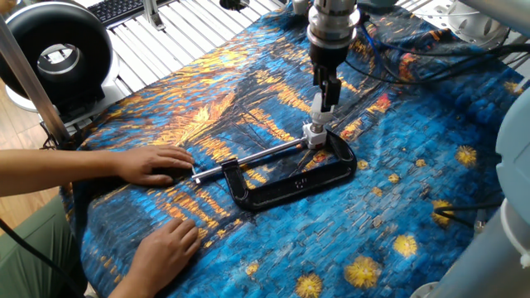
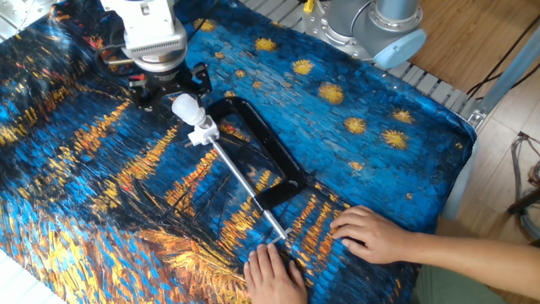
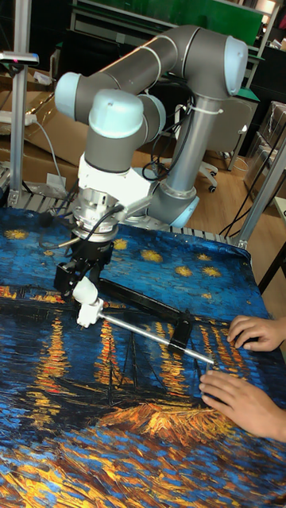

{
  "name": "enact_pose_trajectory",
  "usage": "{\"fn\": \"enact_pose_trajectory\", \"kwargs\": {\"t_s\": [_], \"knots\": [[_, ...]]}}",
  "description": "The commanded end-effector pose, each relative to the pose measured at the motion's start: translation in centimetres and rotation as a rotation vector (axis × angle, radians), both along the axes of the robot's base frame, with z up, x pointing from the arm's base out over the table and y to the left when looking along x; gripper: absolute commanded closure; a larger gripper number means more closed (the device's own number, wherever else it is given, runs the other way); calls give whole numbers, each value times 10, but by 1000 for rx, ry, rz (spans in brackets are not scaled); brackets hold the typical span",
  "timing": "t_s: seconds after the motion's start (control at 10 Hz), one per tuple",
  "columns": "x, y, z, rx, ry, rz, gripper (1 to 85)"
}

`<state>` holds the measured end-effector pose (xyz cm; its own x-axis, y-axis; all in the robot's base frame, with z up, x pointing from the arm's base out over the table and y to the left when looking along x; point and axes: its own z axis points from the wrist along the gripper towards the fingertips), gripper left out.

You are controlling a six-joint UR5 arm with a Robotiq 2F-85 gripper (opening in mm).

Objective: Install the light bulb by rotating it

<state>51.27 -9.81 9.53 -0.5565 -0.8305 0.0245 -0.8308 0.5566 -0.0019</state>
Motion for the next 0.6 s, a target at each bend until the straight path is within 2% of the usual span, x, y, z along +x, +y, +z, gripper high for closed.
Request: {"fn": "enact_pose_trajectory", "kwargs": {"t_s": [0.0,0.1,0.3,0.4,0.5], "knots": [[-3,10,30,-2,2,-38,90],[-11,11,46,-13,0,-87,110],[-26,16,72,-42,-19,-237,203],[-34,22,81,-61,-28,-298,300],[-38,47,82,-29,-22,-356,313]]}}
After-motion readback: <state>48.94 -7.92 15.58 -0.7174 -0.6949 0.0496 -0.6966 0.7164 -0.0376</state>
